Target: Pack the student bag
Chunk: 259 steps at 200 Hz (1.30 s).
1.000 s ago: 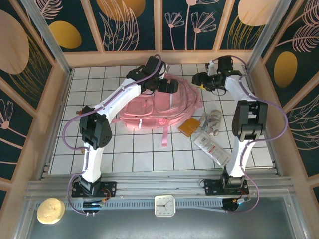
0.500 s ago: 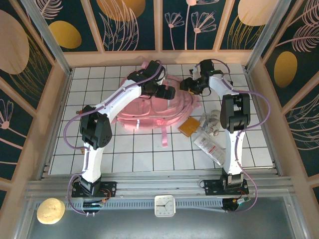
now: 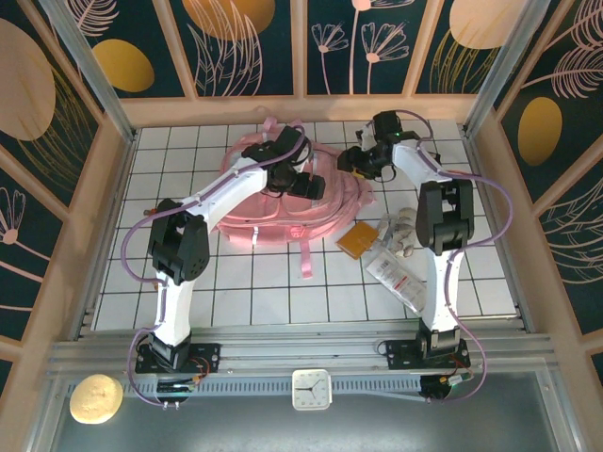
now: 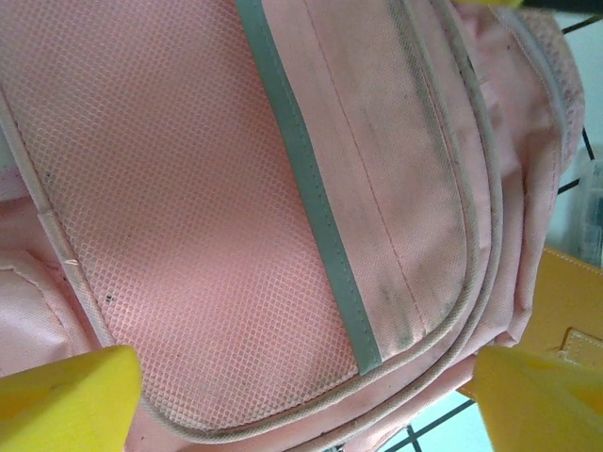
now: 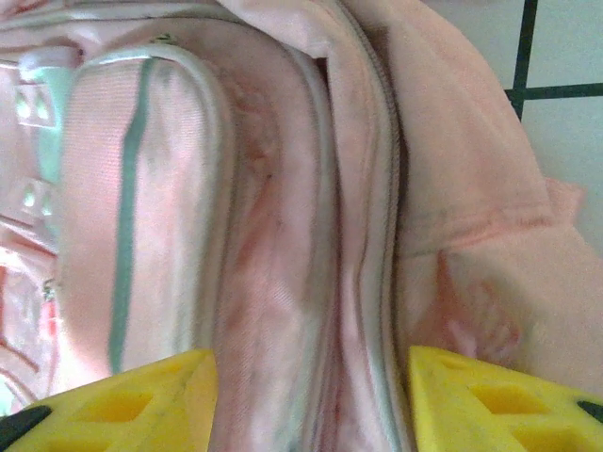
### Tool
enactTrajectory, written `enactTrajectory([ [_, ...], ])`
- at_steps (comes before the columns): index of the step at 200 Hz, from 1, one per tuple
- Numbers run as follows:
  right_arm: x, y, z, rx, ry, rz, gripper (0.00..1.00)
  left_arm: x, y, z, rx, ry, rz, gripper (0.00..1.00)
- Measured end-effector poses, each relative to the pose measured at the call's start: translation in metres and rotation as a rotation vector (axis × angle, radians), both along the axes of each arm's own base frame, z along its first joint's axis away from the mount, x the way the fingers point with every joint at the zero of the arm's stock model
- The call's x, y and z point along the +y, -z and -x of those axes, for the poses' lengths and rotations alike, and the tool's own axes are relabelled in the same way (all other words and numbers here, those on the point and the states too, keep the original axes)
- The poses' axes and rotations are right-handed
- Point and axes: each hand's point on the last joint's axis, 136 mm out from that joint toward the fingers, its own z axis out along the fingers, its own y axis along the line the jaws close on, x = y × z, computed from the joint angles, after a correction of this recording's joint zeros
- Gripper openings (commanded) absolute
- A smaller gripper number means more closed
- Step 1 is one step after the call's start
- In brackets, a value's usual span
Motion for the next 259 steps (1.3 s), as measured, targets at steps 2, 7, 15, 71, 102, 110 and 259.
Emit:
enactTrajectory([
  [2, 0.000, -0.002, 0.001, -0.001, 0.000, 0.000, 0.56, 0.000, 0.000, 0.000, 0.000, 0.002, 0.000, 0.87],
  [7, 0.000, -0.007, 0.002, -0.005, 0.001, -0.002, 0.56, -0.002, 0.000, 0.001, -0.002, 0.004, 0.000, 0.87],
  [15, 0.000, -0.015, 0.004, -0.012, 0.003, -0.005, 0.57, -0.005, 0.000, 0.001, -0.009, 0.011, -0.001, 0.87],
  [71, 0.006, -0.033, 0.011, 0.004, 0.023, -0.043, 0.57, -0.055, 0.024, 0.008, -0.047, 0.125, -0.063, 0.87],
  [102, 0.009, -0.035, 0.013, 0.027, 0.032, -0.071, 0.57, -0.059, 0.048, 0.012, -0.034, 0.155, -0.124, 0.75],
  [110, 0.009, -0.035, 0.014, 0.029, 0.033, -0.073, 0.57, -0.056, 0.052, 0.010, -0.036, 0.155, -0.143, 0.67],
  [259, -0.137, -0.030, 0.070, 0.123, 0.381, 0.163, 0.94, -0.021, -0.052, 0.008, -0.260, 0.131, -0.138, 0.00],
])
